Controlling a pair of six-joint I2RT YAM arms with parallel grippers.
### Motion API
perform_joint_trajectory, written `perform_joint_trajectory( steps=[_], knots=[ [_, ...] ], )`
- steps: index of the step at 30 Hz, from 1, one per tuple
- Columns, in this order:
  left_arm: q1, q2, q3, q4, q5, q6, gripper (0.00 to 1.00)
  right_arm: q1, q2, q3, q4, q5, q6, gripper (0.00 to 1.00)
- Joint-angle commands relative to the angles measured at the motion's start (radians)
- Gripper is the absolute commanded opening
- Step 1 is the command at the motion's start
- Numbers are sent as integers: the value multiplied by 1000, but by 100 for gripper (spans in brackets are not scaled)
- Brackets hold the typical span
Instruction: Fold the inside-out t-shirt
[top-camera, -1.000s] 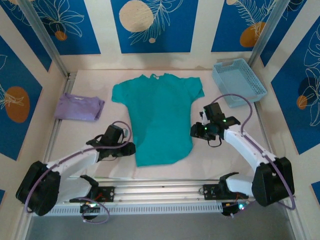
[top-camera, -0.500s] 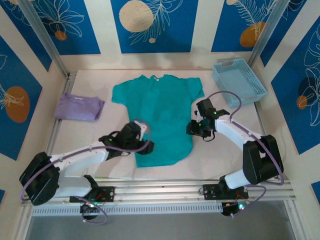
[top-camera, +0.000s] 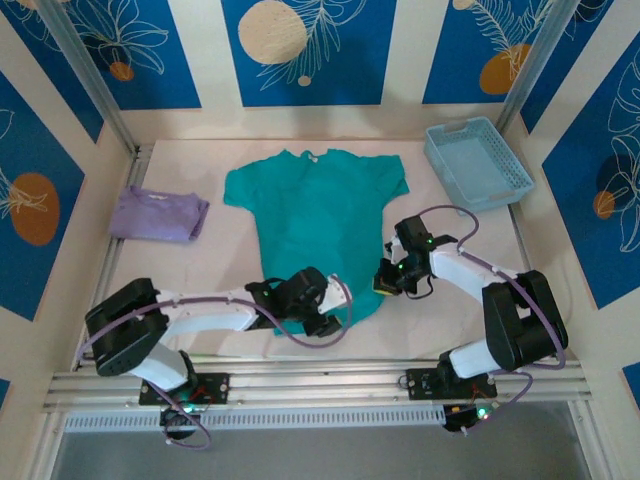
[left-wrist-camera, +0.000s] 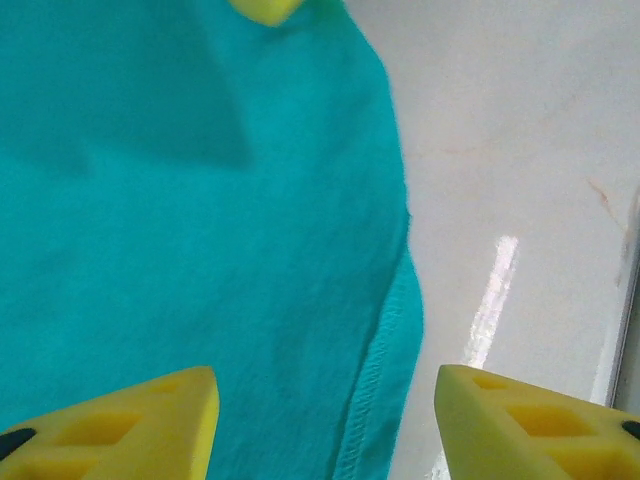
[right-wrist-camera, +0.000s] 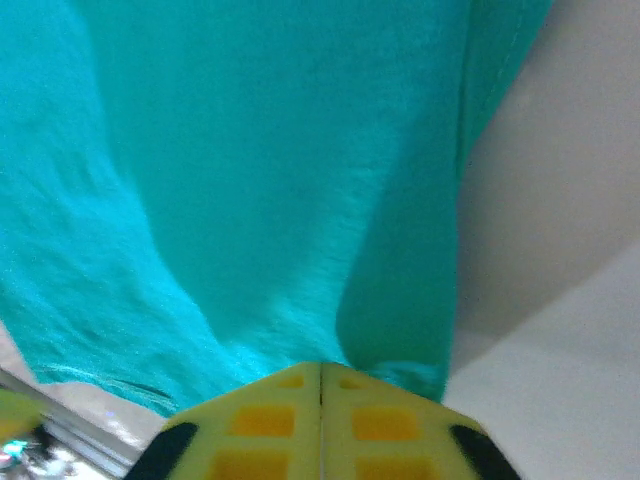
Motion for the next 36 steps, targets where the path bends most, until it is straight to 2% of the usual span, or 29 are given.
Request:
perform_joint_trajectory(
  steps=[1,5,10,15,17,20,22,27,36],
  knots=[
    [-38,66,65,-6,-22,174,59,-6,-37,34,31,-101,9,0],
    [-53,131,113,-13,-59,209,59,-28,-84,61,39,-168,27,0],
    [-61,197,144,7,-50,235,59,-59,-100,67,37,-192,25,0],
    [-70,271,187,-20,-34,248,51,-140,-133,42,26,-187,0,0],
    [-70,288,198,-21,-39,248,43,-168,-153,32,22,-190,-7,0],
    [-68,295,209,-20,-57,229,22,-183,-171,22,12,-189,-17,0],
    [-69,285,209,-13,-53,209,12,-186,-177,19,2,-185,-24,2],
    [-60,205,174,28,-29,151,4,-183,-219,19,-39,-132,-49,11],
    [39,91,144,47,187,2,3,-115,-293,-27,-49,-80,-49,36]
  ],
)
